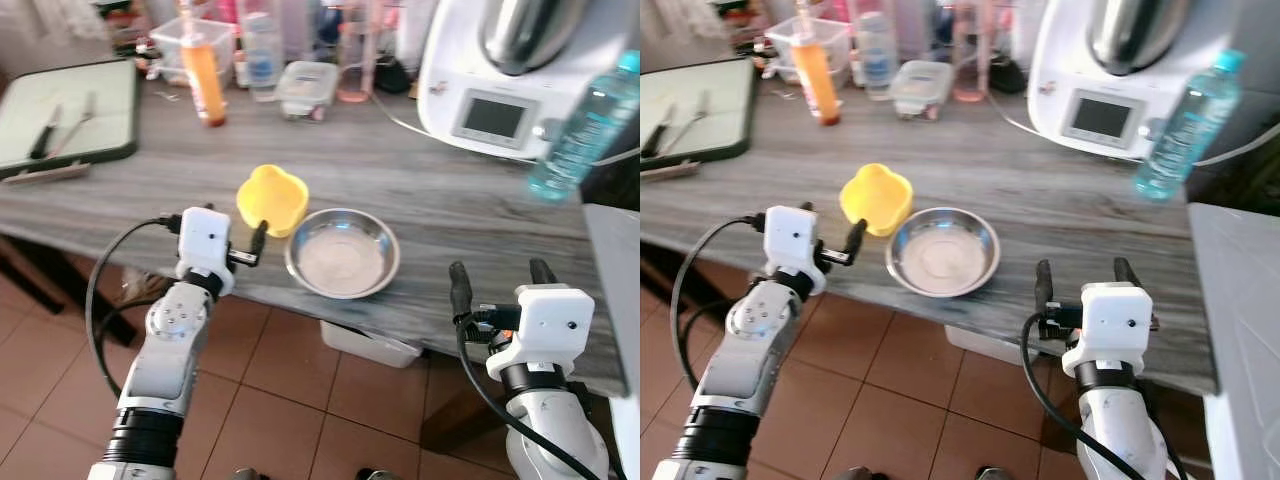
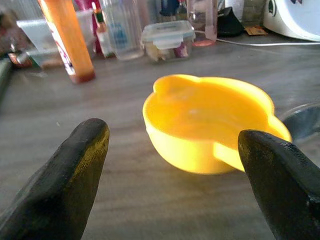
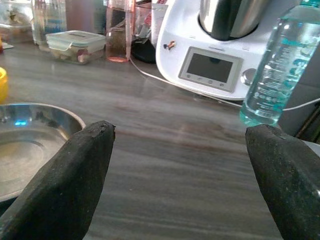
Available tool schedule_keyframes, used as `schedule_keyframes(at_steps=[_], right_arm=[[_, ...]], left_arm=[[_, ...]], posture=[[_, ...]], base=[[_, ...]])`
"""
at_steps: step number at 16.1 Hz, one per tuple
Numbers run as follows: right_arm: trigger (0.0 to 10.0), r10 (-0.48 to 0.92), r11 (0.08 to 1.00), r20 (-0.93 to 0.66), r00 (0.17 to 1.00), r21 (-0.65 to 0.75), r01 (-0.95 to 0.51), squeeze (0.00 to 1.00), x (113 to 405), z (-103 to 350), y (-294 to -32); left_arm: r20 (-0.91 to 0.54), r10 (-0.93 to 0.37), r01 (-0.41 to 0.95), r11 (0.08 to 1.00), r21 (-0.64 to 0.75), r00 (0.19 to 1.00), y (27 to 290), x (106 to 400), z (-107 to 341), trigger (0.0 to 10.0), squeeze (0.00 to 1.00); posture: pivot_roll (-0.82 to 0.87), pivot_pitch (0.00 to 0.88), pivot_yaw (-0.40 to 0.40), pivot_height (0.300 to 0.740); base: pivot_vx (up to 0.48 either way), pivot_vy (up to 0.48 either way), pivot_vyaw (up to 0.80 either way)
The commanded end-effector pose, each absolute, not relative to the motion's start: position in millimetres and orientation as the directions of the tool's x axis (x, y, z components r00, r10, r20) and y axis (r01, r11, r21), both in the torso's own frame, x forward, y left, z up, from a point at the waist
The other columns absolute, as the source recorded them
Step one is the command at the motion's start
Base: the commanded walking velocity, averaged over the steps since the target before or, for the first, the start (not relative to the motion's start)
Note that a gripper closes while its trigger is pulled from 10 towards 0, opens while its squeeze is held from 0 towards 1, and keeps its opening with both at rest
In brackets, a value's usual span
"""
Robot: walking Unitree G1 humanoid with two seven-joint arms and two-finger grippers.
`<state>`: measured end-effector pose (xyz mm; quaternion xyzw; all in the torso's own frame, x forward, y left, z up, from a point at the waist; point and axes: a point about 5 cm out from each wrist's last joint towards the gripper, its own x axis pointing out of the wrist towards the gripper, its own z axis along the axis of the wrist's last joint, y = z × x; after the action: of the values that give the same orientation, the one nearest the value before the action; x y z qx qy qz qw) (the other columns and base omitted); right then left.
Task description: Setting the table
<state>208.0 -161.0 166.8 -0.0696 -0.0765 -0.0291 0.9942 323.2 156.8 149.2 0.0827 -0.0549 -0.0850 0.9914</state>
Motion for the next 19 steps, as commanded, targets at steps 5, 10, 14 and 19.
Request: schedule_keyframes(at_steps=[5,10,14,19], right_arm=[[10.0,-0.022,0.991,0.165,0.986,-0.128,0.043,0.0,209,166,-155],[10.0,-0.034,0.989,0.183,0.982,-0.138,0.06,0.0,206,168,-157],[10.0,-0.055,0.989,0.174,0.983,-0.128,0.078,0.0,203,166,-160],[10.0,-0.063,0.99,0.165,0.984,-0.115,0.083,0.0,203,165,-161]], left_arm=[[0.128,-0.118,0.086,0.969,0.23,0.985,166,321,153,10.0,0.0],[0.181,-0.147,0.112,0.975,0.191,0.972,162,316,165,10.0,0.0],[0.146,-0.175,0.147,0.971,0.188,0.974,159,310,158,10.0,0.0],[0.121,-0.208,0.186,0.968,0.167,0.971,157,310,156,10.0,0.0]], posture=[[0.07,0.115,0.017,0.74],[0.07,0.119,0.013,0.74],[0.07,0.123,0.011,0.74],[0.07,0.127,0.013,0.74]], base=[[0.0,0.0,-0.26],[0.0,0.0,0.0],[0.0,0.0,0.0],[0.0,0.0,-0.23]])
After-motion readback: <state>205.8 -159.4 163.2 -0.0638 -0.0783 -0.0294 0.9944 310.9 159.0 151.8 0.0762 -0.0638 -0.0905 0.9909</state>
